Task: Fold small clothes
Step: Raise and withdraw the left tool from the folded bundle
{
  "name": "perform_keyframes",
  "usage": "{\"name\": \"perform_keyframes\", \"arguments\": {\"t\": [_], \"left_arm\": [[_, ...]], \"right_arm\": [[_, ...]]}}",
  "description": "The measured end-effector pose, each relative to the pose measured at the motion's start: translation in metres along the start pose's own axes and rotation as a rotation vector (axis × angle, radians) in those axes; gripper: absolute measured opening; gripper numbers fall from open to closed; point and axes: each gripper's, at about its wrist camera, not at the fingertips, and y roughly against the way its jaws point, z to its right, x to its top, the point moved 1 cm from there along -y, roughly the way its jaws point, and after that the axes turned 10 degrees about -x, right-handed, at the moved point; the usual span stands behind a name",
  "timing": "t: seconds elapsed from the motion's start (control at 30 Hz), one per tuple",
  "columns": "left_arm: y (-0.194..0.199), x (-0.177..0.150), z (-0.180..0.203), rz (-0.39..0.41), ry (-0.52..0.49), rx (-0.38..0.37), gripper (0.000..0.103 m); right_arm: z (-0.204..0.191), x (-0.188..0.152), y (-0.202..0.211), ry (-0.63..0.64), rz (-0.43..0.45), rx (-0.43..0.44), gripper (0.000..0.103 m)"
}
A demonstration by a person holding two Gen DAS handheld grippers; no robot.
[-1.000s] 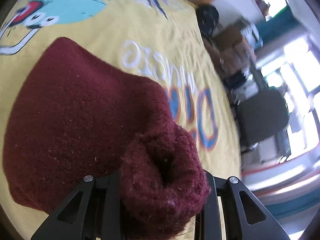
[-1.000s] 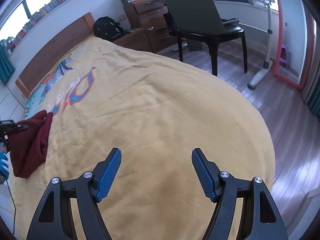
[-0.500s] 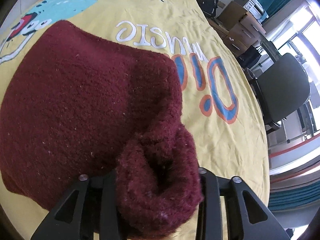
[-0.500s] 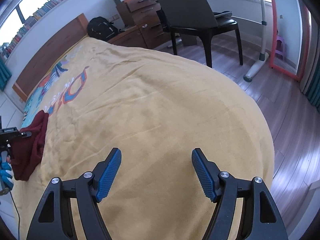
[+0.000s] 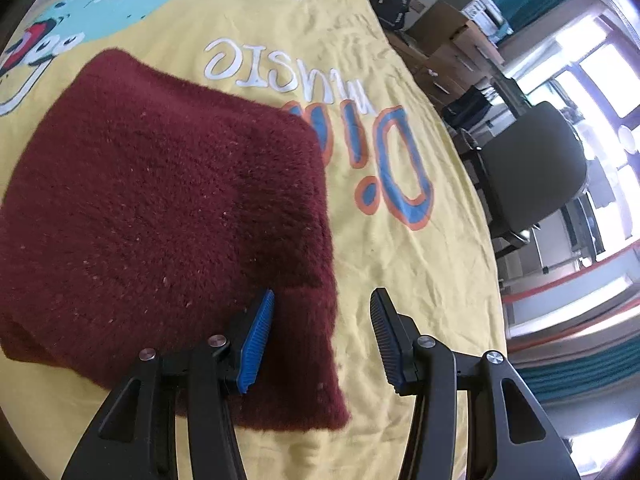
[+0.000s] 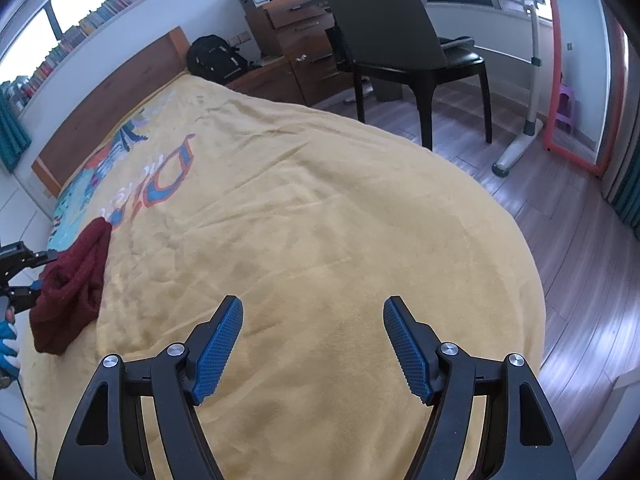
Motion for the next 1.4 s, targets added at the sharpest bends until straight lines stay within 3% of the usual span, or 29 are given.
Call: {"name": "perform_keyframes", "arguments": {"t": [0.43, 0.83, 1.2, 1.4], "left_arm": [[0.071, -0.032, -0.003, 0.031, -0.120, -0.026, 0.045], [0.158, -0.091, -0.060, 0.083, -0.113, 0.060, 0.045], [0.236, -0.138, -0.088, 0.151, -0.175, 0.170, 0.045], [0.277, -0.155, -0.130, 0.216, -0.113, 0.166, 0.045]], "right_arm": [[-0.015, -0.008, 0.045, 0.011, 0.035, 0.015, 0.075], [-0.062, -0.039, 0.094, 0.091, 0.045, 0.061, 0.074], [-0.122, -0.065, 0.158, 0.216, 0.075, 0.104, 0.075], [-0.163, -0.069, 0.185, 0.310, 0.104, 0.139, 0.075]]}}
